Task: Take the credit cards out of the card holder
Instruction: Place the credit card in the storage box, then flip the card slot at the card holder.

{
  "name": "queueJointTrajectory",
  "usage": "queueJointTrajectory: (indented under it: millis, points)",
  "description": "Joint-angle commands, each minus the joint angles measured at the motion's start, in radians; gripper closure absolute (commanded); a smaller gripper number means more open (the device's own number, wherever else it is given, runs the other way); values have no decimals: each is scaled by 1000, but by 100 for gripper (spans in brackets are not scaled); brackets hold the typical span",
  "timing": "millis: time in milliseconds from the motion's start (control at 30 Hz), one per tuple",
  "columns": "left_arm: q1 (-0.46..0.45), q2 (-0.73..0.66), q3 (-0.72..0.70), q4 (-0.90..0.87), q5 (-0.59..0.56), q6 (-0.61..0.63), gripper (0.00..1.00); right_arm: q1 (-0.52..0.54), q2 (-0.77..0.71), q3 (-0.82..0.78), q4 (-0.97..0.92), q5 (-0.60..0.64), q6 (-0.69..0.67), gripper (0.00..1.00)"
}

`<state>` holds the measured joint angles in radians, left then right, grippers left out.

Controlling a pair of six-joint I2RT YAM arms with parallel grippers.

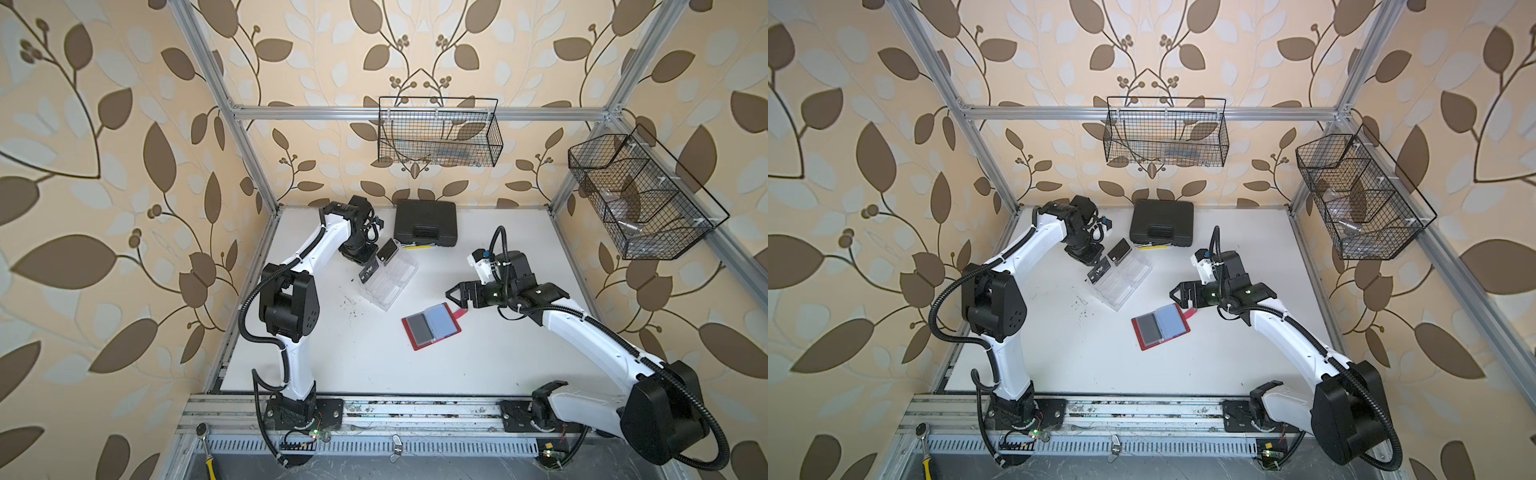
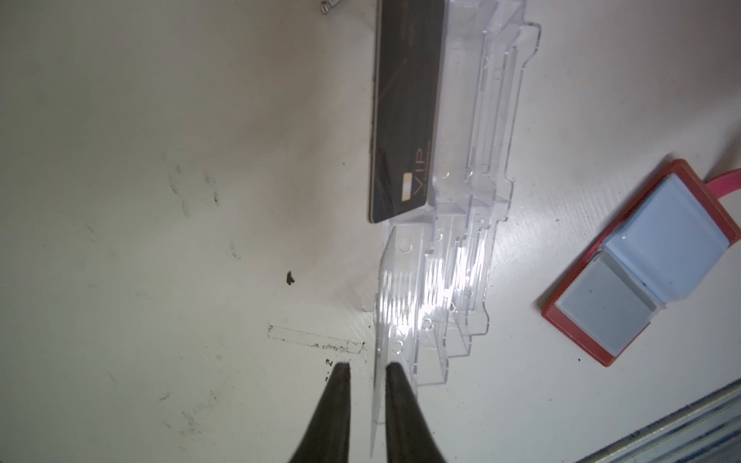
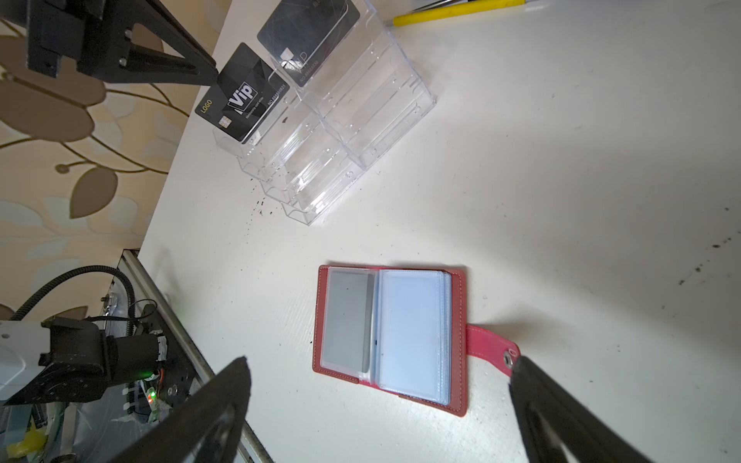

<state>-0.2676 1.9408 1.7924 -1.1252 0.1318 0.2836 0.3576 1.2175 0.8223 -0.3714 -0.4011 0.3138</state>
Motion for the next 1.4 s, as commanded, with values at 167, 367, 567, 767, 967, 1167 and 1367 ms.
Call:
queueJointTrajectory:
  millis: [167,367,567,767,967,1167,1367]
  points:
    - [31,-83,117,-29,-10,-84,60,-2,11,25,14,-26,9,0]
    - [33,-338,-21,210,77,-351,33,-1,9,32,-4,25,29,0]
    - [-18,-667,-481,524,199,-751,32,25,33,37,-7,27,55,2]
    - [-198,-842,-846,738,132,-1059,33,49,59,33,0,35,71,13]
    - [-377,-783,-1119,1076,82,-1389,40,104,131,21,24,56,106,46]
    - [-455,-654,-1231,1301,62,-1542,47,131,215,17,44,67,113,71]
    - [-494,-583,-1271,1361,45,-1604,51,144,278,8,46,83,101,81]
